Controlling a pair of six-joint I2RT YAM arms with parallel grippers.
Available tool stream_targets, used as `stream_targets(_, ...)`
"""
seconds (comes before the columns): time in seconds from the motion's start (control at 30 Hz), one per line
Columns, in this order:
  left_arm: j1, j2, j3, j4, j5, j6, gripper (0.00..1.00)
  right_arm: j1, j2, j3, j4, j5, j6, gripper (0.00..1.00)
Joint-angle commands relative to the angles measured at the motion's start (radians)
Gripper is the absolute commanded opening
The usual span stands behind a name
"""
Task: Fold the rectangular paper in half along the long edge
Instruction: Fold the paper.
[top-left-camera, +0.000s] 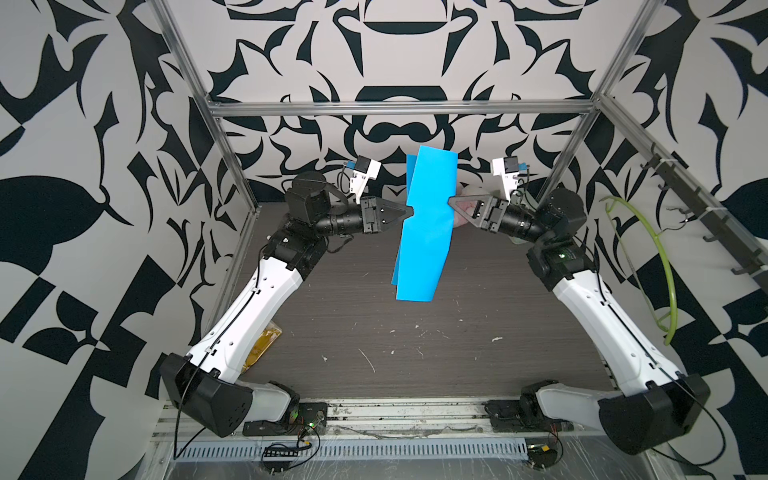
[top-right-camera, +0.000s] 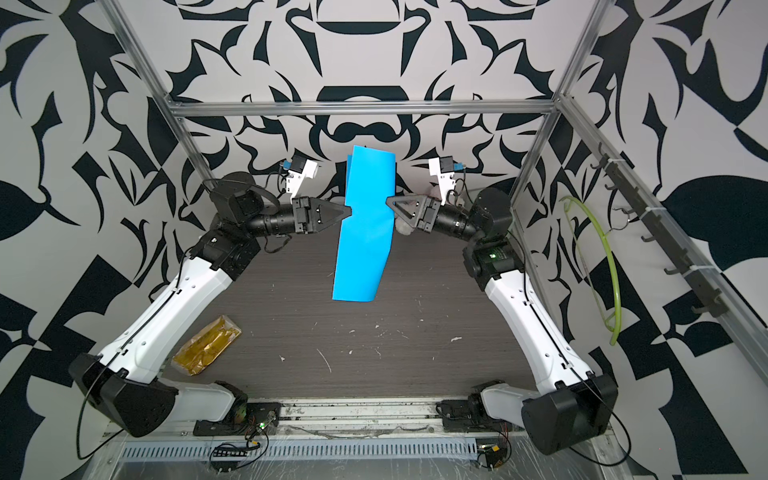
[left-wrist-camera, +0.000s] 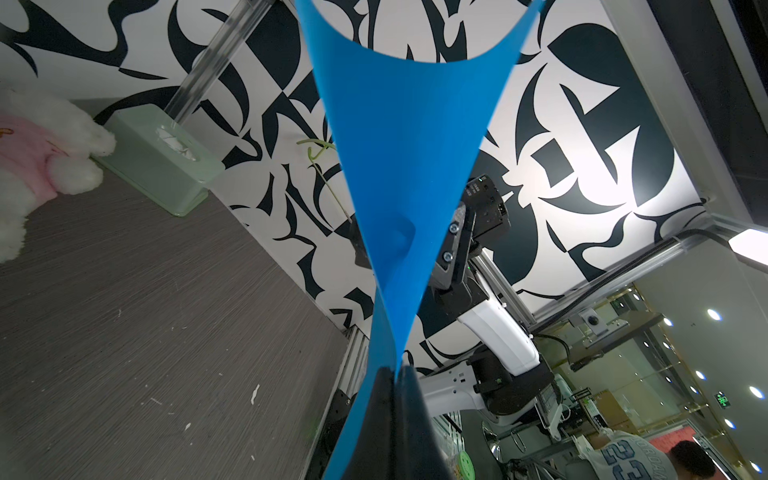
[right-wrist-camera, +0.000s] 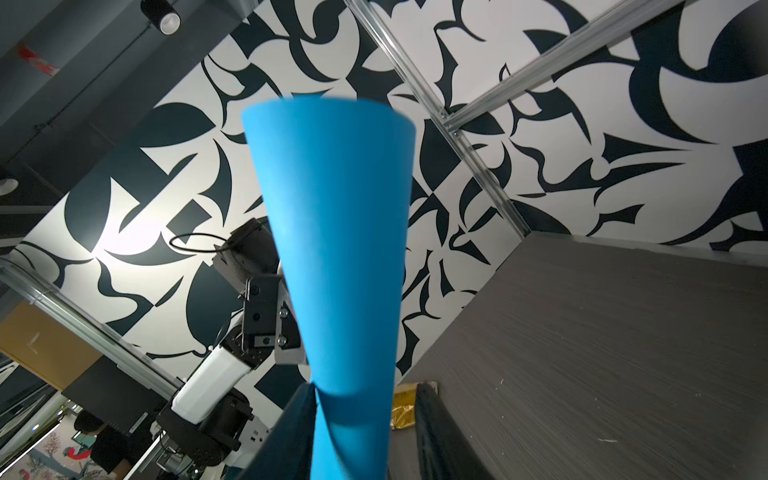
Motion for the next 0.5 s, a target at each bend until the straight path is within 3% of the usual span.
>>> stream_targets(0.0, -0.003, 0.007, -0.017, 0.045, 0.029, -0.001, 0.00, -0.001, 0.008, 0.007, 0.190, 0.011, 0.091, 0.38)
stream_targets(0.13, -0.004, 0.016, -0.026, 0.052, 0.030, -0.003, 0.00, -0.001, 0.030, 0.016, 0.284, 0.002, 0.155, 0.33)
stream_targets(0.47, -0.003, 0.041, -0.049, 0.124, 0.068, -0.017, 0.00, 0.000, 0.050, 0.039, 0.352, -0.026, 0.219, 0.31)
